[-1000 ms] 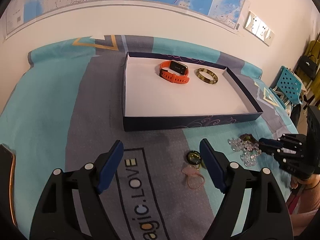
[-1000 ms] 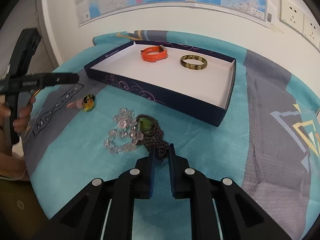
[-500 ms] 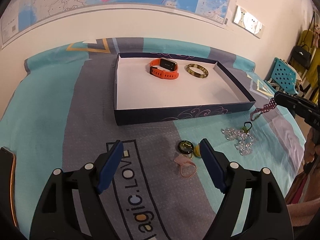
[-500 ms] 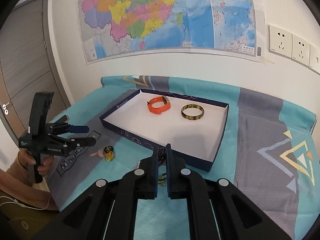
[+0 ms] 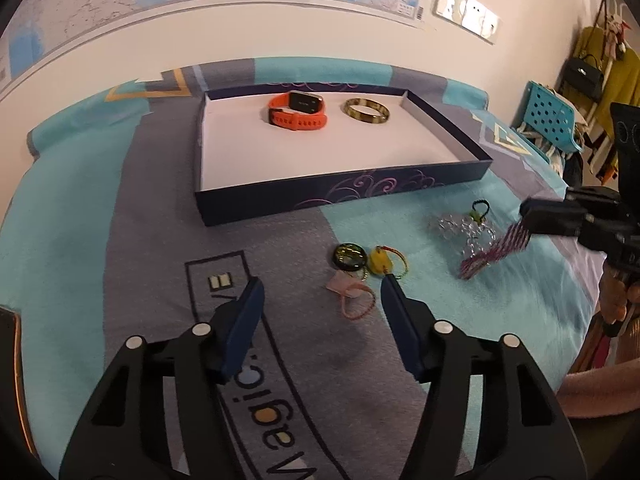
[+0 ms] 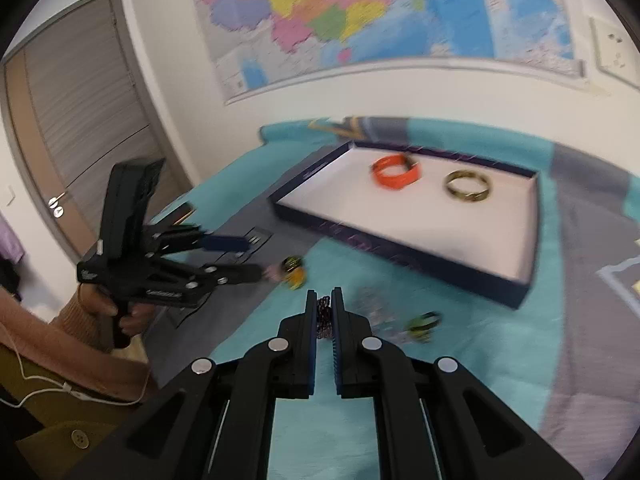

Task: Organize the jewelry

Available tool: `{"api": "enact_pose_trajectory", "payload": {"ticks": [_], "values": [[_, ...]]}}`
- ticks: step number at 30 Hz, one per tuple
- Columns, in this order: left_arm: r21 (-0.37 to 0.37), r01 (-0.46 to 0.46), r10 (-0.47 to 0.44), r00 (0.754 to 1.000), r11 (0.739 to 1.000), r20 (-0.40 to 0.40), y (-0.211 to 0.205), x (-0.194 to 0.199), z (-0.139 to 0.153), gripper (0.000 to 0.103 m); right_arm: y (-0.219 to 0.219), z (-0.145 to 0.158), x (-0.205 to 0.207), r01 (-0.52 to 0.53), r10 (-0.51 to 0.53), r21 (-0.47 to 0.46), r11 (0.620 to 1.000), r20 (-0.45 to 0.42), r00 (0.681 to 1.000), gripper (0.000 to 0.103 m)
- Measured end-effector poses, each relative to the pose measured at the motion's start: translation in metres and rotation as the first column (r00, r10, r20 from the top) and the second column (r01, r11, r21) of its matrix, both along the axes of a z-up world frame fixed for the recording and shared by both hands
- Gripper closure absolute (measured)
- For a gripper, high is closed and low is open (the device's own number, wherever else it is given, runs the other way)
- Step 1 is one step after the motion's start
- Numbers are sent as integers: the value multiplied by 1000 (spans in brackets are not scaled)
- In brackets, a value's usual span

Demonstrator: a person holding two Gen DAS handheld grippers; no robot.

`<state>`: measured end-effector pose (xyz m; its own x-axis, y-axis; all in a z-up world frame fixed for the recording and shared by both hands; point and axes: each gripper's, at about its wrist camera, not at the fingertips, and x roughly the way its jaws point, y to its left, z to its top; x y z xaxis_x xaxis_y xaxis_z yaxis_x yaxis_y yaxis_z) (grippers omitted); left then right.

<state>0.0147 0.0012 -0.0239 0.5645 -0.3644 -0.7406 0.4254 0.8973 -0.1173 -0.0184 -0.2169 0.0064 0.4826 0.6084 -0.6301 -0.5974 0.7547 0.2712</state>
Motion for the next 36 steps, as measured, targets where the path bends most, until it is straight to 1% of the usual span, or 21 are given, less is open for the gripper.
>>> {"api": "enact_pose_trajectory", "payload": {"ticks": [1,2,3,4,7,8,10,13,16,17,22,24,25,28,30,32,36], "values": [[2,9,-9,1000,1000,0,-2,1,0,46,4,-2,-1,-22,22,-1,1000,-10,1000,94],[6,19,-19,1000,1000,-2,-4,1,-1,46,9,-5,-2,-46,46,-16,999,-23,999,93],[11,24,-24,1000,1000,-3,-6,1,-2,48,12,-7,-3,-56,55,-28,998,-26,998,89],[15,28,-28,1000,999,-6,-8,2,-3,48,14,-7,-3,-59,58,-37,998,-25,998,83],[5,30,-30,999,1000,-17,-9,3,-6,51,19,-4,2,-58,57,-50,997,-12,998,77],[2,26,-26,999,1000,-20,-8,3,-6,53,23,-3,7,-50,50,-60,997,-8,999,77],[1,17,-17,1000,1000,-23,-7,5,-7,53,32,-4,16,-53,52,-63,997,-8,999,77],[11,-8,8,1000,1000,-24,-3,6,-7,53,55,-12,37,-55,53,-109,993,-21,998,77],[8,-18,18,1000,1000,-23,0,6,-6,53,74,-20,51,-92,87,-113,989,-45,995,77],[6,-23,23,999,1000,-26,2,6,-7,53,80,-23,55,-94,88,-130,987,-52,995,77],[-1,-37,37,999,999,-26,9,6,-7,53,90,-34,60,-114,99,-196,974,-87,991,83],[-3,-39,39,999,999,-27,10,7,-7,53,88,-36,56,-106,88,-244,964,-82,993,83],[-4,-40,40,999,999,-26,11,7,-7,53,86,-35,54,-101,84,-249,963,-80,993,83],[-13,-49,48,998,999,-28,13,10,-7,53,86,-27,51,-100,91,-227,969,-51,995,83],[-14,-52,52,998,999,-27,13,11,-7,53,94,-24,53,-109,105,-237,965,-29,994,83],[-13,-54,54,998,998,-27,13,11,-7,53,105,-26,54,-133,134,-270,954,-15,991,83],[-19,-57,56,998,998,-32,15,10,-7,53,118,-35,61,-147,151,-330,932,-13,988,83]]}}
